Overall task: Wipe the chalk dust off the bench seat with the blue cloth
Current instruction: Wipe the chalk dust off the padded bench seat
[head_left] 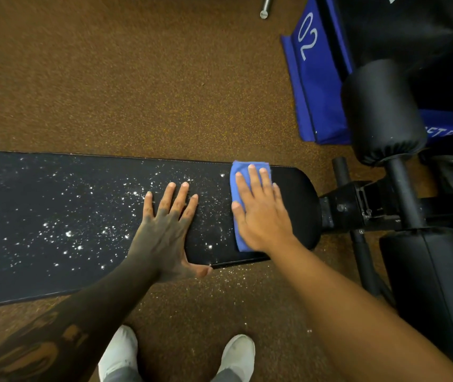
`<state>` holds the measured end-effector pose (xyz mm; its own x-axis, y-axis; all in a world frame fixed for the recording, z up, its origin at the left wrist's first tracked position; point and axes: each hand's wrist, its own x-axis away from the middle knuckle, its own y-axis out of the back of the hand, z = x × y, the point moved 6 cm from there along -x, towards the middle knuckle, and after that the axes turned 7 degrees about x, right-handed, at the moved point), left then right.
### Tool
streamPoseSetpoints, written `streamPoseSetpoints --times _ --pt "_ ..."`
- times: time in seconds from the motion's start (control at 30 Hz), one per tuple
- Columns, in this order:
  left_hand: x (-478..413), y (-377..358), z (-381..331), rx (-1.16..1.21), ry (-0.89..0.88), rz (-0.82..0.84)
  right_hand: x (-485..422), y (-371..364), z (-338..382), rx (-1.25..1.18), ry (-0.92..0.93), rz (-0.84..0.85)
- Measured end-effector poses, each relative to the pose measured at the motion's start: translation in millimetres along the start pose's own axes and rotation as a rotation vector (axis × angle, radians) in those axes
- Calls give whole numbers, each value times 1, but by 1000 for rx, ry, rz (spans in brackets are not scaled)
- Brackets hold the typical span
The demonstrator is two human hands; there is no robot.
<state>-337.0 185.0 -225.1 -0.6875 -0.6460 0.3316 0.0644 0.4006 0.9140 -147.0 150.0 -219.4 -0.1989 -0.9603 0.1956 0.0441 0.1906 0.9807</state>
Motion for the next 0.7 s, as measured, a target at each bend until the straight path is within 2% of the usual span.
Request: streamPoseSetpoints --times 0.13,0.17,0.23,0.3,0.33,0.47,0.53,0.7 --pt "1 1 8 -11 -1 7 -34 6 4 -31 -217 -1" --pt "1 1 8 -8 -2 9 -34 5 14 -27 -196 -8" --pt "2 1 7 -3 0 11 -23 3 34 5 -32 -19" --pt "2 1 7 -5 3 14 -11 1 35 25 121 -10" --pt "2 2 7 0 4 13 -13 1 29 17 136 -7" --pt "1 1 8 -3 13 28 -44 3 11 -19 -137 -8" --pt "2 2 8 -4 13 24 -50 5 22 -15 -186 -6" --pt "3 2 8 4 3 17 -7 1 47 40 108 -11"
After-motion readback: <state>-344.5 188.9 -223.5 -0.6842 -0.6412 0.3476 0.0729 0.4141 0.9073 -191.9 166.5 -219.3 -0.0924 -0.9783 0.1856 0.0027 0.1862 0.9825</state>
